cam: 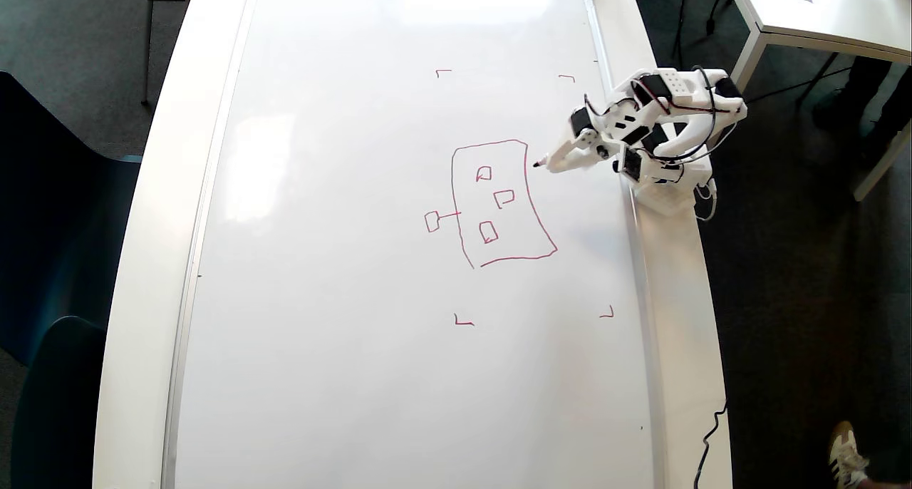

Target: Draw on a whiteboard a robot head using a pen attached to the gripper

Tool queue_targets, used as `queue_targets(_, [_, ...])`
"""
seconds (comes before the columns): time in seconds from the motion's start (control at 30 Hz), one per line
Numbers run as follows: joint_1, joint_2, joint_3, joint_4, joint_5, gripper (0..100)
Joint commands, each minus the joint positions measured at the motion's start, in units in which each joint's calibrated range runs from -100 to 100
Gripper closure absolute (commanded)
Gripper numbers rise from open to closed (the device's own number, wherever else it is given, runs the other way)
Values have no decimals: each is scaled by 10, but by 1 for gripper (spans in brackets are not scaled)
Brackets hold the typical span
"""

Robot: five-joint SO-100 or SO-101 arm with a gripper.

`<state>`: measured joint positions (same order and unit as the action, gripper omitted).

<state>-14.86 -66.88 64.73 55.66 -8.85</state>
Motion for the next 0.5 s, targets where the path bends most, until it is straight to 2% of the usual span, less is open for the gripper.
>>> queue_targets(0.0, [27,-138,51,-27,53,99])
queue_targets(0.23, [78,-283,134,-133,114,99])
queue_targets(0.47, [89,-320,210,-391,126,99])
